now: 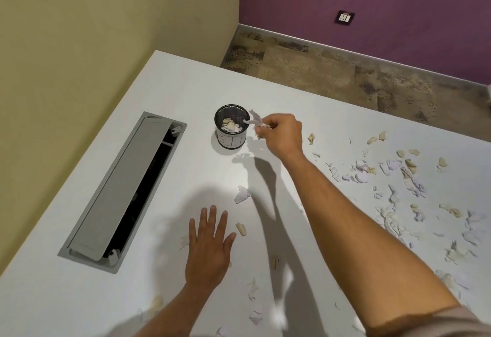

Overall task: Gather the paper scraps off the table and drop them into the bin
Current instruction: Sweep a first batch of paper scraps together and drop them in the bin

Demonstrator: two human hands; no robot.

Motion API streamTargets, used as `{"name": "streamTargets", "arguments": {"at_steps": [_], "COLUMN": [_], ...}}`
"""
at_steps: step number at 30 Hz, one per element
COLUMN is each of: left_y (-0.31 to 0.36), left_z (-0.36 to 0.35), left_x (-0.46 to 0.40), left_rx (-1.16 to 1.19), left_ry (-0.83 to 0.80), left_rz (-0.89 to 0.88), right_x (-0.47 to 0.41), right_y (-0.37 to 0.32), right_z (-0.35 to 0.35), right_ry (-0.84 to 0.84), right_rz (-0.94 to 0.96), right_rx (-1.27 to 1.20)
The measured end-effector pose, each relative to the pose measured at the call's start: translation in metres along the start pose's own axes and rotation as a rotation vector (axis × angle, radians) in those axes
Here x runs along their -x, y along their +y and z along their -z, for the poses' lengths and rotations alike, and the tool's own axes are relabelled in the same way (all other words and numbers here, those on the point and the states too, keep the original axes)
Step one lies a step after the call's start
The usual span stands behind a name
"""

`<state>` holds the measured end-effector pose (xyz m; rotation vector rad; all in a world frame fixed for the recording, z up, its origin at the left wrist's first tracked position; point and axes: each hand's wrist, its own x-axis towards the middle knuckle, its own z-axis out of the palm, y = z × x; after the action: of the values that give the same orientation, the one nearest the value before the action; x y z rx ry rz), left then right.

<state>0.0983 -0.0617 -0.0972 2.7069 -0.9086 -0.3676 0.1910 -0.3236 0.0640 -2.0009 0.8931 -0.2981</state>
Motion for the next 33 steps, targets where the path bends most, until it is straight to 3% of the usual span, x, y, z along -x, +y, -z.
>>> {"name": "streamTargets", "arguments": {"at_steps": [12,17,27,30,33], "left_y": [0.000,0.001,-0.001,-0.002,0.000], "left_z": [-0.005,-0.003,-0.002,-0.001,0.004], "left_x": [0.001,0.001,0.000,0.000,-0.001], "left_rx": [-0.052,-0.053,-0.029,-0.008,0.076], "left_ry": [0.016,0.007,-0.017,-0.026,-0.029], "left_rz": [-0.007,0.001,-0.005,-0.019,-0.001], "right_x": [-0.038,-0.038,-0.005,0.017,0.044], "right_y": [-0.048,-0.045,-0.005,0.027,0.058], "right_z": [-0.036,-0.039,-0.024,-0.030,-0.046], "right_ry": [-0.172,-0.255,-0.048,-0.113,-0.299], "right_rz": [0.257,0.205,0.127,0.128,0.171], "right_rx": [0.595,0.526,0.178,0.276,0.490]}}
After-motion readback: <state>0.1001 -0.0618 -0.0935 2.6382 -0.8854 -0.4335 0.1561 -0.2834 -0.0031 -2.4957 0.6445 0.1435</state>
